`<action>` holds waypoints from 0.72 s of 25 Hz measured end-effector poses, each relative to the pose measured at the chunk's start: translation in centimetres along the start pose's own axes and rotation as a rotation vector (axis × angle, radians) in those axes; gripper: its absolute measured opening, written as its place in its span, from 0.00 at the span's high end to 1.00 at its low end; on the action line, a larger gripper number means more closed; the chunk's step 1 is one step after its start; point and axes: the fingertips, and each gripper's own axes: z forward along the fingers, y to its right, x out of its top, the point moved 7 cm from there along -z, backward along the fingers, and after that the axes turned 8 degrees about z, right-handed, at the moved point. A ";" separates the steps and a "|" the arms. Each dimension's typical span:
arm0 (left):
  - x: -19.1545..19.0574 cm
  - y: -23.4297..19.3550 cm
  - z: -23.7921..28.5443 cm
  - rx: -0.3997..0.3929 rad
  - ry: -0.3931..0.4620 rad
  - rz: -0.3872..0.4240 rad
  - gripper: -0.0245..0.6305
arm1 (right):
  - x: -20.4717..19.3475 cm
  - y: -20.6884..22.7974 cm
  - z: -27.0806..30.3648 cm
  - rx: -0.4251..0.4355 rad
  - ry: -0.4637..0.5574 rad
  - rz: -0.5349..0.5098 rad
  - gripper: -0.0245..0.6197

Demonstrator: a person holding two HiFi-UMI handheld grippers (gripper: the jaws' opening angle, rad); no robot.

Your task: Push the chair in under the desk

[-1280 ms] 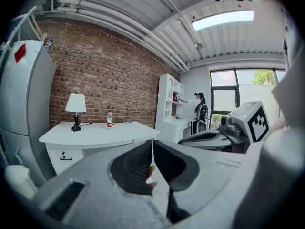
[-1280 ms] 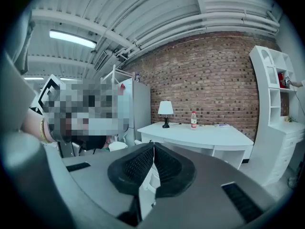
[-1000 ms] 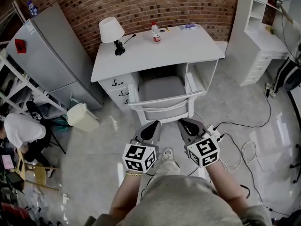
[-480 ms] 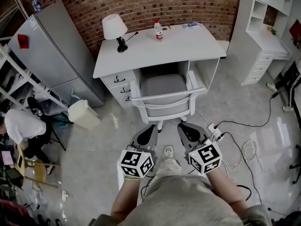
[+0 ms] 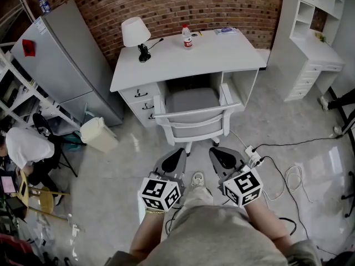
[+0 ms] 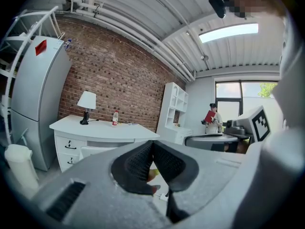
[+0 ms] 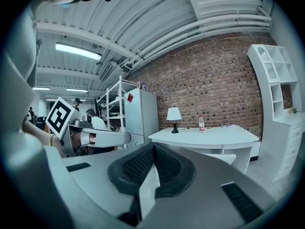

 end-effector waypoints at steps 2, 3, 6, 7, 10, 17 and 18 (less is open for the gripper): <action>-0.1 0.2 0.0 0.000 -0.001 0.000 0.95 | -0.1 0.0 -0.2 0.000 -0.001 -0.001 0.95; -0.2 0.2 0.0 0.001 -0.001 0.000 0.95 | -0.2 0.1 -0.2 0.000 -0.002 -0.002 0.95; -0.2 0.4 0.0 0.003 0.000 0.002 0.95 | -0.2 0.2 -0.4 0.000 -0.004 -0.009 0.95; -0.1 0.4 0.0 0.002 0.001 0.002 0.95 | -0.1 0.1 -0.4 0.000 -0.004 -0.011 0.95; 0.2 0.4 -0.1 0.001 0.000 0.004 0.95 | 0.1 0.0 -0.3 0.001 -0.004 -0.016 0.95; 0.0 0.7 0.0 0.011 -0.003 0.005 0.95 | -0.2 0.1 -0.3 0.017 -0.011 -0.030 0.95; 0.0 0.7 0.0 0.010 -0.004 0.005 0.95 | -0.2 0.1 -0.3 0.019 -0.012 -0.029 0.95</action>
